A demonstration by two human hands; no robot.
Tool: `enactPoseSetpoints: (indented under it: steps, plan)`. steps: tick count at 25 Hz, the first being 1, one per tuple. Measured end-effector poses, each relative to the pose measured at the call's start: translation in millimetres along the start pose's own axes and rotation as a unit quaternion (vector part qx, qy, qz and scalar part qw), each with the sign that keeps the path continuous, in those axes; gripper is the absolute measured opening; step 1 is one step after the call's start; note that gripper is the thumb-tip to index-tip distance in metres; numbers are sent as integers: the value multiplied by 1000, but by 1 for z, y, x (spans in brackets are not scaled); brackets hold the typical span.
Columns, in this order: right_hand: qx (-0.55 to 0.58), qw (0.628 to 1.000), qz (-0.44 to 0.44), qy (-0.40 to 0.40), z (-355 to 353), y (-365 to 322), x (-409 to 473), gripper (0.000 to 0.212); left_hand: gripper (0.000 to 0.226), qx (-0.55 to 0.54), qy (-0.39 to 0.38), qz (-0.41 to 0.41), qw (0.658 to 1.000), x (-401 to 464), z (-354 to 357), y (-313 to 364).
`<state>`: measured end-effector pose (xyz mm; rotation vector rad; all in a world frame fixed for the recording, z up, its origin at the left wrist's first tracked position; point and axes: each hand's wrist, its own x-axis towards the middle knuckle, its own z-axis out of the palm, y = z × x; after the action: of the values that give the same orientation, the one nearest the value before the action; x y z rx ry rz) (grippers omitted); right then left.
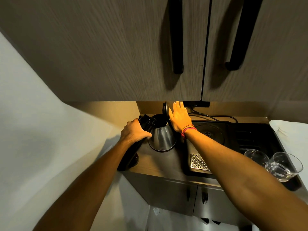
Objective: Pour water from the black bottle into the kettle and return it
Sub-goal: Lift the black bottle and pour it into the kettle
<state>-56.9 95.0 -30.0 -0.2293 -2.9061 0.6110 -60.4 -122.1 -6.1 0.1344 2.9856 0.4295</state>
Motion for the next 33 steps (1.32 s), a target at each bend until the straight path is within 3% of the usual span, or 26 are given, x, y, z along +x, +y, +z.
enactPoseSetpoints:
  steps: [33]
  plan:
    - [-2, 1000, -11, 2, 10, 6, 5, 54, 78, 80, -28, 10, 996, 11, -8, 6]
